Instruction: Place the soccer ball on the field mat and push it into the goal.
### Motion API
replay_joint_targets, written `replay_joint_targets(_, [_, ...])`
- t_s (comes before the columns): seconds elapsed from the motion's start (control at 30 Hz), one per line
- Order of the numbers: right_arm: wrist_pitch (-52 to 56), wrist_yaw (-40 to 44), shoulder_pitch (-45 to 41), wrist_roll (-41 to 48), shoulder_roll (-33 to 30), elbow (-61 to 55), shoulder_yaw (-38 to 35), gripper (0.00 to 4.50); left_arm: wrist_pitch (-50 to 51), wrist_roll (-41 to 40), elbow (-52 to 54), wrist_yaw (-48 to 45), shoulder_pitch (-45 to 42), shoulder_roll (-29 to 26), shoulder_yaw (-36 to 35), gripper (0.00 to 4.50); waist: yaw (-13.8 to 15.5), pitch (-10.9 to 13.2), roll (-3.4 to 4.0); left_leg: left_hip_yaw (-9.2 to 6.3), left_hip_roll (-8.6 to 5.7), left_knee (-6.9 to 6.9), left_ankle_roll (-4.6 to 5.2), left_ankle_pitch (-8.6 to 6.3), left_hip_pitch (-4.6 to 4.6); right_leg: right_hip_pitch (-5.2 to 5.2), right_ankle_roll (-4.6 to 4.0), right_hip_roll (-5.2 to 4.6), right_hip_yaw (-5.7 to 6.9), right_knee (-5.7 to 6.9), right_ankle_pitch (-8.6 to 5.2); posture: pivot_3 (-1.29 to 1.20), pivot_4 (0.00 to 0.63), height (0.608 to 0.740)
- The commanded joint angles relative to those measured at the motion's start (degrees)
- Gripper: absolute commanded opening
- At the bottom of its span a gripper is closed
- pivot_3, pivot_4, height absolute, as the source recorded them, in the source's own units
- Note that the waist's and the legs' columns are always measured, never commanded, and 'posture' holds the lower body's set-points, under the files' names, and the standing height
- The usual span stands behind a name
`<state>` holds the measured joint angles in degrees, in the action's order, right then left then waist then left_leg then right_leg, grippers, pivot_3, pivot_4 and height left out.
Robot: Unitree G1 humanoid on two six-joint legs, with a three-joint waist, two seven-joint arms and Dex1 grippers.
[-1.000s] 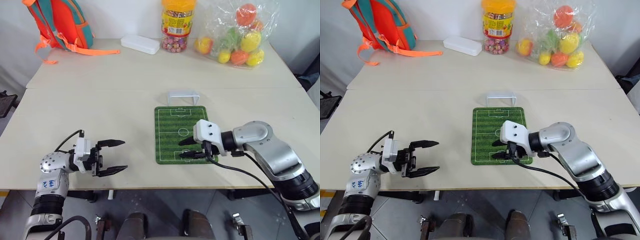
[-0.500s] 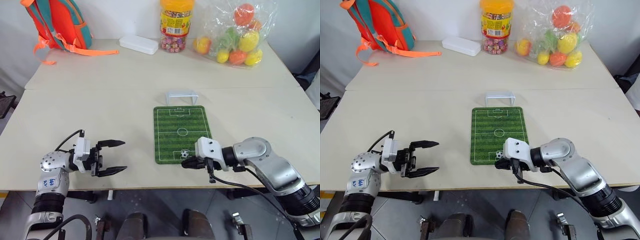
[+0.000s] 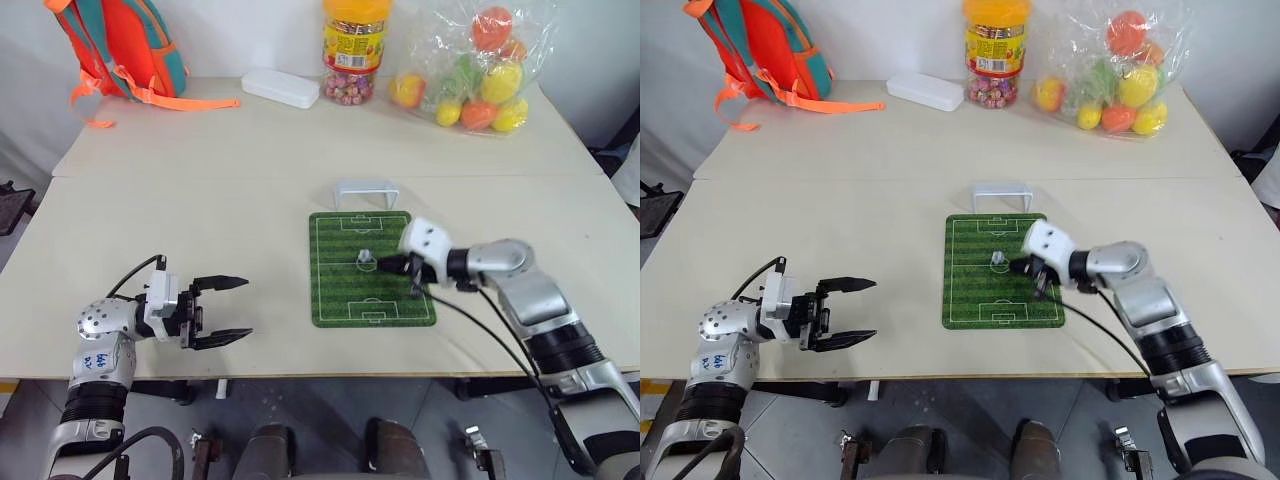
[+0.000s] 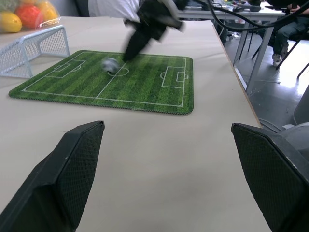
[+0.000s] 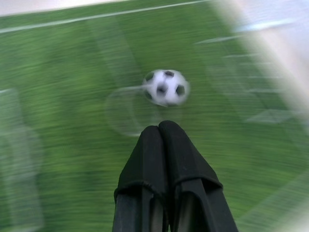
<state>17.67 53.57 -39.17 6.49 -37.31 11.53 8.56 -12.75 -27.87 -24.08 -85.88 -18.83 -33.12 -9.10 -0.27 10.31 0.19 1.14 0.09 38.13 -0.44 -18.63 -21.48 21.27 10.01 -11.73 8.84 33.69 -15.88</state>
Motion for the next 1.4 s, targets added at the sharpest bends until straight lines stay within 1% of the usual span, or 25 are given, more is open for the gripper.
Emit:
replay_joint_targets(0.03, [-0.21,-0.58,-0.19,1.46,-0.16,-1.5,-3.13,0.08,-0.93,-0.12,-0.78,-0.24,-1.41,-0.7,-0.75,4.5,-0.01,0.0,0.0,0.0,0.01,-0.02,0.0,0.0,0.0,0.0,0.0,0.01,0.01,-0.01,0.0,0.0,0.15,0.74])
replay_joint_targets(0.2, [1.11,0.88,0.99,2.66,-1.5,-3.69,-4.96,0.08,-0.22,0.59,-2.75,0.47,-3.33,-0.62,-0.3,4.5,-0.13,0.0,0.0,0.09,0.01,-0.06,0.01,0.0,-0.01,0.05,0.0,0.01,-0.01,-0.03,0.0,0.0,0.15,0.74])
replay_joint_targets(0.27, [0.23,1.75,1.72,3.67,-2.62,-4.01,-6.57,0.08,1.88,1.82,-4.65,4.13,-4.96,-0.97,-0.71,4.5,-0.1,0.0,0.0,0.1,0.01,-0.04,0.0,0.0,-0.01,0.05,0.0,0.01,-0.02,-0.02,0.0,0.0,0.15,0.74])
replay_joint_targets(0.4, [-2.85,4.64,3.42,4.98,-5.1,-1.84,-8.63,0.08,2.2,2.44,-6.47,7.98,-6.72,-0.75,-1.69,4.5,-0.01,0.01,-0.01,0.12,0.0,-0.02,0.02,-0.01,-0.01,0.05,0.0,0.0,-0.05,-0.01,0.0,0.0,0.15,0.74])
replay_joint_targets(0.47, [-4.97,6.13,4.24,5.18,-6.28,-0.06,-9.41,0.08,1.64,3.13,-7.04,10.4,-7.26,-0.5,-2.12,4.5,-0.03,0.01,-0.01,0.12,0.0,-0.05,0.02,-0.01,-0.01,0.06,0.0,0.01,-0.05,-0.02,0.0,0.0,0.15,0.74])
replay_joint_targets(0.5, [-8.3,9.11,5.49,7.7,-6.41,2.0,-11.76,0.08,1.29,4.0,-7.92,13.55,-7.65,-0.64,-2.97,4.5,-0.04,0.01,-0.01,0.12,0.01,-0.06,0.01,-0.01,-0.01,0.07,0.0,0.01,-0.04,-0.02,0.0,0.0,0.15,0.74])
replay_joint_targets(0.57, [-13.17,11.69,6.69,8.85,-7.32,6.69,-14.08,0.08,-0.01,4.67,-9.39,17.62,-8.26,-0.71,-4.53,4.5,-0.03,0.03,-0.05,0.12,0.01,-0.05,0.01,-0.01,0.0,0.06,0.0,0.02,-0.04,-0.02,0.0,0.0,0.15,0.74])
replay_joint_targets(0.67, [-20.51,13.86,6.36,9.52,-7.99,14.19,-16.79,0.58,-0.84,3.42,-9.1,19.97,-8.26,-0.32,-6.41,4.5,-0.16,0.03,-0.06,0.18,-0.01,-0.04,0.02,-0.01,0.0,0.05,0.0,0.0,-0.09,-0.04,0.0,0.0,0.15,0.74])
replay_joint_targets(0.7, [-21.81,14.87,6.23,10.02,-8.04,15.65,-17.35,0.86,-0.67,3.01,-8.73,20.19,-8.11,-0.24,-6.77,4.5,-0.21,0.03,-0.06,0.18,-0.01,-0.04,0.02,-0.01,0.0,0.06,0.0,0.0,-0.09,-0.04,0.0,0.0,0.15,0.74])
replay_joint_targets(0.8, [-25.11,20.12,6.77,11.07,-9.59,20.92,-18.52,1.79,-0.49,1.68,-6.3,19.42,-5.81,-0.59,-7.86,4.5,-0.46,0.03,-0.06,0.18,0.02,-0.05,0.01,-0.01,0.02,0.05,0.0,0.01,-0.09,-0.02,0.0,0.0,0.15,0.74])
replay_joint_targets(0.83, [-26.39,22.2,7.32,10.76,-10.6,22.96,-18.41,2.16,-0.6,1.6,-5.56,19.2,-4.42,-1.06,-8.19,4.5,-0.62,0.03,-0.06,0.18,0.02,-0.05,0.01,-0.01,0.02,0.05,0.0,0.01,-0.09,-0.02,0.0,0.0,0.15,0.74])
replay_joint_targets(0.93, [-27.57,28.16,7.46,11.57,-12.71,28.35,-18.73,3.02,2.39,1.46,-3.3,20.73,-1.13,-2.34,-9.03,4.5,-1.31,0.03,-0.06,0.19,0.02,-0.1,0.02,-0.01,0.02,0.05,0.0,0.01,-0.09,-0.05,0.0,0.0,0.15,0.74])
replay_joint_targets(0.97, [-27.74,28.7,6.86,11.66,-13.07,30.16,-18.99,3.31,2.79,0.79,-2.43,20.49,-0.25,-2.57,-9.45,4.5,-1.35,0.04,-0.06,0.19,0.02,-0.1,0.02,-0.01,0.03,0.05,0.0,0.01,-0.09,-0.04,0.0,0.0,0.15,0.74])
replay_joint_targets(1.07, [-29.48,29.23,4.95,11.47,-13.93,35.68,-19.92,4.38,5.07,-1.71,-0.1,19.78,2.27,-3.49,-11.55,4.5,-1.45,0.04,-0.06,0.19,0.03,-0.02,0.02,-0.01,0.03,0.03,0.0,0.01,-0.1,-0.03,0.0,0.0,0.15,0.74])
replay_joint_targets(1.1, [-29.41,29.21,4.87,11.45,-14.25,36.97,-20.36,4.45,6.1,-3.11,0.35,18.76,3.44,-4.01,-12.73,4.5,-1.49,0.04,-0.06,0.22,0.03,0.0,0.02,-0.01,0.05,0.03,0.0,0.0,-0.14,-0.01,0.0,0.0,0.15,0.74])
replay_joint_targets(1.17, [-28.64,32.23,4.33,14.1,-14.14,39.39,-22.51,4.45,7.62,-4.74,1.33,17.18,5.16,-4.61,-13.92,4.5,-1.54,0.04,-0.06,0.28,0.07,0.03,0.02,-0.01,0.14,0.0,-0.02,0.02,-0.22,0.04,0.02,0.0,0.15,0.74])
replay_joint_targets(1.2, [-28.66,32.41,4.21,14.05,-14.47,40.41,-22.75,4.45,8.38,-5.24,1.83,16.91,5.74,-4.77,-14.23,4.5,-1.5,0.04,-0.06,0.29,0.08,0.01,0.01,-0.01,0.19,-0.02,-0.02,0.02,-0.22,0.05,0.02,0.0,0.15,0.74])
replay_joint_targets(1.33, [-29.05,31.38,4.64,13.54,-15.1,41.97,-23.67,4.45,10.35,-6.27,3.13,16.84,7.29,-4.97,-15.32,4.5,-1.31,0.04,-0.05,0.32,0.08,0.01,0.01,-0.01,0.21,-0.03,-0.03,0.02,-0.26,0.05,0.02,0.0,0.15,0.74])
replay_joint_targets(1.4, [-28.4,29.77,5.85,14.1,-15.08,40.73,-24.83,4.45,10.23,-5.89,3.75,15.93,8.17,-5.45,-15.07,4.5,-1.27,0.04,-0.05,0.32,0.08,0.03,0.01,-0.01,0.21,-0.03,-0.03,0.02,-0.26,0.05,0.02,0.0,0.15,0.74])
